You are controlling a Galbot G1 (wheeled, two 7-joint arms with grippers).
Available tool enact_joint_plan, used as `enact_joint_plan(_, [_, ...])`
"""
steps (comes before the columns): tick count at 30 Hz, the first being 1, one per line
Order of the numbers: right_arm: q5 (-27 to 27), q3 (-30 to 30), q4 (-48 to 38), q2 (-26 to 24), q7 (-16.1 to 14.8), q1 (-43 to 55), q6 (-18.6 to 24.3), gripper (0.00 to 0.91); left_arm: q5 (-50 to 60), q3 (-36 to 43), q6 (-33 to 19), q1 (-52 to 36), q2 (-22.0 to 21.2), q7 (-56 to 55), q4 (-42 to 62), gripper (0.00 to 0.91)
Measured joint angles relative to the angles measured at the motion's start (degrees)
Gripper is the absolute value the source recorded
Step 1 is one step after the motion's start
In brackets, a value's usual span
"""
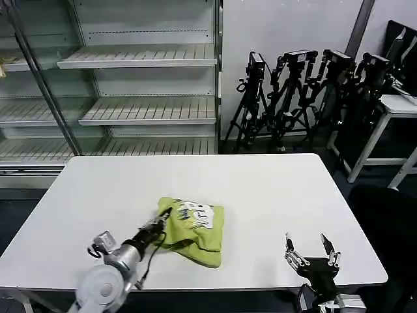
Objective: Fold and organize the clothes.
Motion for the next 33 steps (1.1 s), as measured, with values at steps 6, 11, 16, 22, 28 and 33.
enact_joint_plan(6, [0.6,-0.1,-0.6,-0.4,0.0,0.8,0.0,0.907,10.2,-5.4,0.7,1.6,5.7,2.2,-0.1,0.030])
enact_joint_plan(11, [0.8,-0.4,-1.1,-0.4,0.0,1.6,0.0,0.907,22.5,-10.3,-0.7,3.1,10.6,4.1,-0.5,0.030])
enact_joint_plan(16, [0.8,-0.9,-1.5,-0.3,0.0,2.2,0.0,0.907,37.4,-13.8,-5.3,5.5,14.9,4.9,-1.7,0.030])
enact_joint_plan(22, [0.8,-0.9,-1.6,-0.3,-0.1,2.1,0.1,0.907,55.1,-12.6,-11.1,6.1,17.2,5.0,-1.8,0.030])
enact_joint_plan(28, [0.6,-0.4,-1.5,0.1,-0.1,1.5,0.4,0.907,72.4,-3.7,-16.2,3.5,16.0,4.3,2.4,0.030])
enact_joint_plan(33, [0.3,-0.1,-1.1,0.6,-0.1,0.9,0.5,0.907,83.9,6.5,-17.5,-1.8,12.5,4.6,7.2,0.030])
